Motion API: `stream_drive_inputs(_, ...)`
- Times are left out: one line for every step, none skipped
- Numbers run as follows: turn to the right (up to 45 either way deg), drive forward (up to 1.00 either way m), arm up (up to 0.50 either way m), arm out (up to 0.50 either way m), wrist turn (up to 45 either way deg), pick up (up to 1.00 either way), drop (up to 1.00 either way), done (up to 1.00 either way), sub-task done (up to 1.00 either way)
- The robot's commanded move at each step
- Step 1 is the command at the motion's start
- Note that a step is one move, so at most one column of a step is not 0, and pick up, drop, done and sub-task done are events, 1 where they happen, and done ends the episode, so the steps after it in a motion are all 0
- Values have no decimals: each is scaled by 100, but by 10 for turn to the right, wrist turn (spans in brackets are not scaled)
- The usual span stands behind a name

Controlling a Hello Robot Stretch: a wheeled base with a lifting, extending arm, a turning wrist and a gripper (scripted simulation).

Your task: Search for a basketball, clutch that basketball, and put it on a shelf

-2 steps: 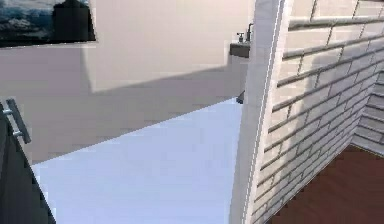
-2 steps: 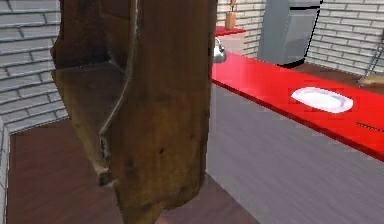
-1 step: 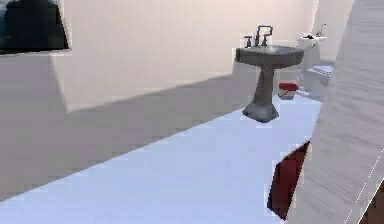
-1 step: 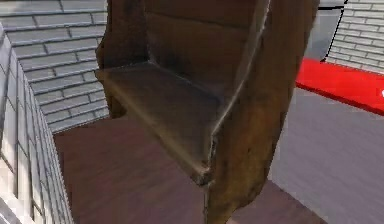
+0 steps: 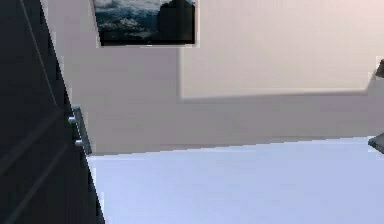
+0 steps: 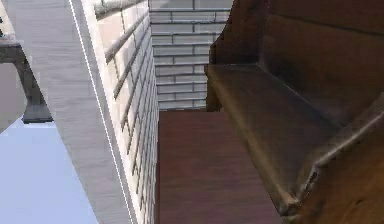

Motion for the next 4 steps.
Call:
stream_drive_inputs(0,25,0,0,0,0,0,0,0)
stream_drive_inputs(-60,0,0,0,0,0,0,0,0)
stream_drive_inputs(0,30,0,0,0,0,0,0,0)
stream_drive_inputs(450,0,0,0,0,0,0,0,0)
